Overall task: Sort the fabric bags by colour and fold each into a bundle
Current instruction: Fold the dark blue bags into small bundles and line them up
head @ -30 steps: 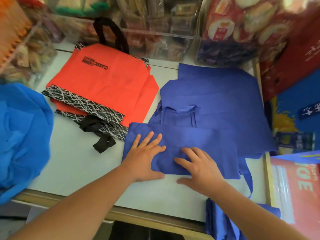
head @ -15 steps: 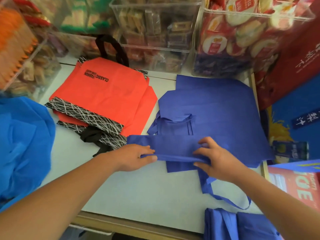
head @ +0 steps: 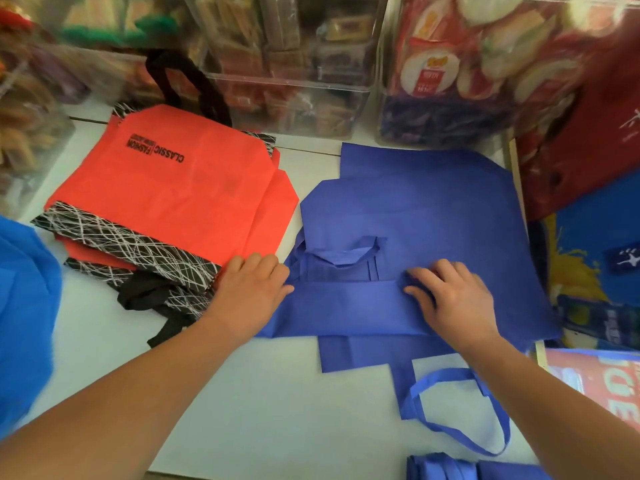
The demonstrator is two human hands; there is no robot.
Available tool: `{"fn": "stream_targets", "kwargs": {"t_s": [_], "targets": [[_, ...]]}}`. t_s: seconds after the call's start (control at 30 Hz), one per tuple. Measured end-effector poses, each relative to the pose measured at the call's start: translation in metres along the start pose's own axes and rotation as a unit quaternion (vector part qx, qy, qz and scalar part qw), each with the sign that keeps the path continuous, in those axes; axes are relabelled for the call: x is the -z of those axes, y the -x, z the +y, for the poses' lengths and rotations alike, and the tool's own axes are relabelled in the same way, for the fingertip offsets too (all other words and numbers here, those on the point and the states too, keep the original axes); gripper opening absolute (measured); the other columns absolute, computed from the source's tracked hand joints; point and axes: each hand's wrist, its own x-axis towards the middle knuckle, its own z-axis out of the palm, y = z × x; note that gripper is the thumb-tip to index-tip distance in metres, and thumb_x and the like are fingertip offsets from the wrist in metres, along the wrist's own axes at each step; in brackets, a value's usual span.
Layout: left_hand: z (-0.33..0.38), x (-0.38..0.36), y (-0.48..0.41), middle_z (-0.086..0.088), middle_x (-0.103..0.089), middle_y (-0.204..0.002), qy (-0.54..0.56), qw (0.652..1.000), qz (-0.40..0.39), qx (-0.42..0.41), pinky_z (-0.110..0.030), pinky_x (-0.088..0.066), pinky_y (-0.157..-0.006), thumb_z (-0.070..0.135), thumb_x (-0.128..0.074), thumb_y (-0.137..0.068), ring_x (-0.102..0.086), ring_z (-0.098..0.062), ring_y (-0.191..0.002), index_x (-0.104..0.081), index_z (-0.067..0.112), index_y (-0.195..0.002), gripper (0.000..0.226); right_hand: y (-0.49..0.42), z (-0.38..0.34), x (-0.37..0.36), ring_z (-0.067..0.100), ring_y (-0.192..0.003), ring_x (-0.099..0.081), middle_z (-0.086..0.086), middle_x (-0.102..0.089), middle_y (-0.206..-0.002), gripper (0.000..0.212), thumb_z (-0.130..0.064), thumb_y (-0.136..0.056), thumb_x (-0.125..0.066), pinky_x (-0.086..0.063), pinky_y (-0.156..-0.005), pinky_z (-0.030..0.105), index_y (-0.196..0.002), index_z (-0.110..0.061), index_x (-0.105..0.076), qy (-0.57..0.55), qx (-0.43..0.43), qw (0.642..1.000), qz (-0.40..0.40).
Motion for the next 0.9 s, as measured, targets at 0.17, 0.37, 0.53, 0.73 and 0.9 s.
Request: {"fn": "stream_targets", "kwargs": {"t_s": [0.17, 0.37, 0.53, 0.73, 0.9], "targets": [[0.026, -0.009, 0.017, -0.012, -0.051, -0.152, 0.088, 0.994, -0.053, -0.03, -0.055, -0.036, -0.118, 0.028, -0.04, -0.1, -0.047, -0.031, -0.142, -0.054, 0.007, -0.143, 0.05, -0.005, -0.015, 0.016, 0.041, -0.114, -0.058, 0.014, -0.063, -0.121, 0.021, -0.027, -0.095, -0.064, -0.033, -0.112, 0.062, -0.112, -0.018, -0.073, 0.083, 0.024, 0.996, 0.016], [0.032, -0.005, 0.022, -0.008, -0.012, -0.172, 0.079, 0.988, -0.131, -0.002, -0.053, -0.02, -0.126, 0.069, -0.029, -0.101, -0.01, -0.022, -0.159, -0.022, 0.008, -0.163, 0.087, -0.004, -0.08, 0.019, 0.046, -0.148, -0.034, 0.016, -0.049, -0.155, 0.047, -0.036, -0.098, -0.048, -0.019, -0.119, 0.069, -0.14, -0.021, -0.063, 0.057, 0.039, 0.995, -0.069], [0.028, -0.008, 0.02, -0.003, -0.01, -0.173, 0.101, 0.987, -0.127, -0.003, -0.054, -0.017, -0.126, 0.071, -0.03, -0.1, -0.008, -0.019, -0.159, -0.022, 0.014, -0.163, 0.086, -0.007, -0.073, -0.004, 0.043, -0.155, -0.018, 0.005, -0.025, -0.17, 0.082, -0.089, -0.089, -0.021, -0.008, -0.124, 0.063, -0.158, -0.046, -0.03, 0.053, -0.047, 0.979, -0.193], [0.025, -0.01, 0.022, -0.001, -0.011, -0.173, 0.143, 0.983, -0.11, -0.006, -0.052, -0.012, -0.127, 0.069, -0.036, -0.099, -0.004, -0.016, -0.159, -0.022, 0.016, -0.164, 0.085, -0.007, -0.072, -0.011, 0.033, -0.159, -0.011, 0.0, -0.015, -0.172, 0.083, -0.091, -0.087, -0.02, -0.007, -0.125, 0.06, -0.159, -0.05, -0.022, 0.038, -0.06, 0.983, -0.17], [0.012, -0.005, 0.015, 0.011, -0.001, -0.172, 0.278, 0.95, -0.145, -0.013, -0.038, 0.006, -0.128, 0.057, -0.046, -0.098, 0.009, -0.002, -0.157, -0.019, 0.026, -0.164, 0.078, -0.009, -0.067, -0.012, 0.028, -0.16, -0.001, -0.005, -0.007, -0.173, 0.084, -0.094, -0.084, -0.011, -0.001, -0.126, 0.057, -0.158, -0.055, -0.01, 0.045, -0.067, 0.979, -0.188]]}}
